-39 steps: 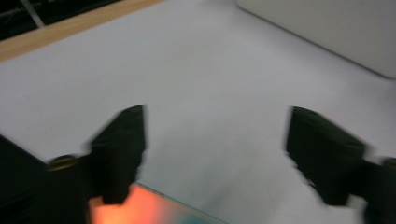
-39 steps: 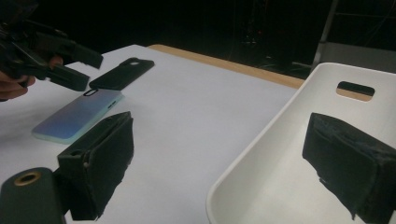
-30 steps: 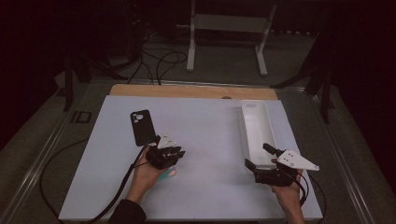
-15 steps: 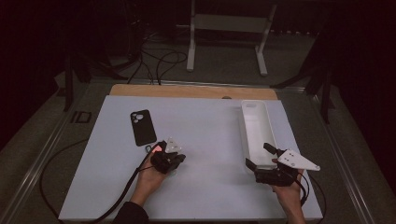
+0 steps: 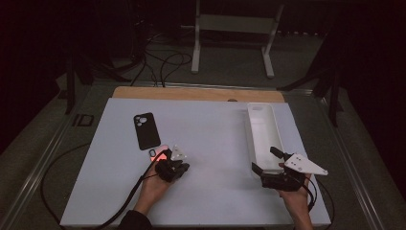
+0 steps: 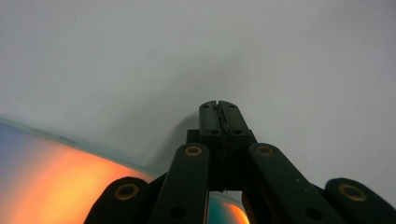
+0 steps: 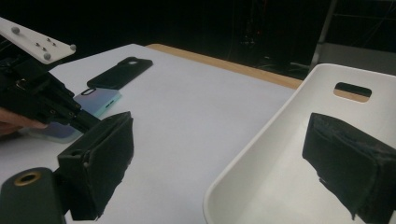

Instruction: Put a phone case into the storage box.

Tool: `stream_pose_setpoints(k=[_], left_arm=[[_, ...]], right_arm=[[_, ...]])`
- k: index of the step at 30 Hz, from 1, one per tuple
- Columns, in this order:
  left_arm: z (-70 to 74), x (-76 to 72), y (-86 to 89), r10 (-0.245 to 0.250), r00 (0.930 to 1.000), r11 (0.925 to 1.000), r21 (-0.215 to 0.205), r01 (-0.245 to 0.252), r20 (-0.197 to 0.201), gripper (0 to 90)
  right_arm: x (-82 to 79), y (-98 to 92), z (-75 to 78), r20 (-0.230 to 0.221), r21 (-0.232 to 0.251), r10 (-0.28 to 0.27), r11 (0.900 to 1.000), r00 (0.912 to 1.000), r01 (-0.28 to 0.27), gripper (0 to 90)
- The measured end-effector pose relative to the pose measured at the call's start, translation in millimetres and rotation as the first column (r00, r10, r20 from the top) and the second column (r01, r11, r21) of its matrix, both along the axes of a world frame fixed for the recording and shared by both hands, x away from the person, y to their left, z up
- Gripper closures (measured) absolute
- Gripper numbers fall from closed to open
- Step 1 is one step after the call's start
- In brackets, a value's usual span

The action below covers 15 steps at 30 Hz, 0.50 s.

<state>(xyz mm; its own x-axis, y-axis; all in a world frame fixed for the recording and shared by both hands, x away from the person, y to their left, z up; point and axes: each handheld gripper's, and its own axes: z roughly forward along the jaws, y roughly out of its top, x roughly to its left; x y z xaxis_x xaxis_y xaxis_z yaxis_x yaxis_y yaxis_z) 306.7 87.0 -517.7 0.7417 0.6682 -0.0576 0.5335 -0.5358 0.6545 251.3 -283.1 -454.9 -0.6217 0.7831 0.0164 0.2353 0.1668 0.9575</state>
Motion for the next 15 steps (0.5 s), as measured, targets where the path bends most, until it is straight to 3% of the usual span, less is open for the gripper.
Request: stream_pose_setpoints(k=[15], left_arm=[[3.5,-27.4,18.0,-0.017,0.9997,0.9996,0.023,0.017,-0.017,89.5]], right_arm=[[0.6,0.8,0.2,0.000,-0.004,0.002,1.000,1.0000,-0.002,8.8]])
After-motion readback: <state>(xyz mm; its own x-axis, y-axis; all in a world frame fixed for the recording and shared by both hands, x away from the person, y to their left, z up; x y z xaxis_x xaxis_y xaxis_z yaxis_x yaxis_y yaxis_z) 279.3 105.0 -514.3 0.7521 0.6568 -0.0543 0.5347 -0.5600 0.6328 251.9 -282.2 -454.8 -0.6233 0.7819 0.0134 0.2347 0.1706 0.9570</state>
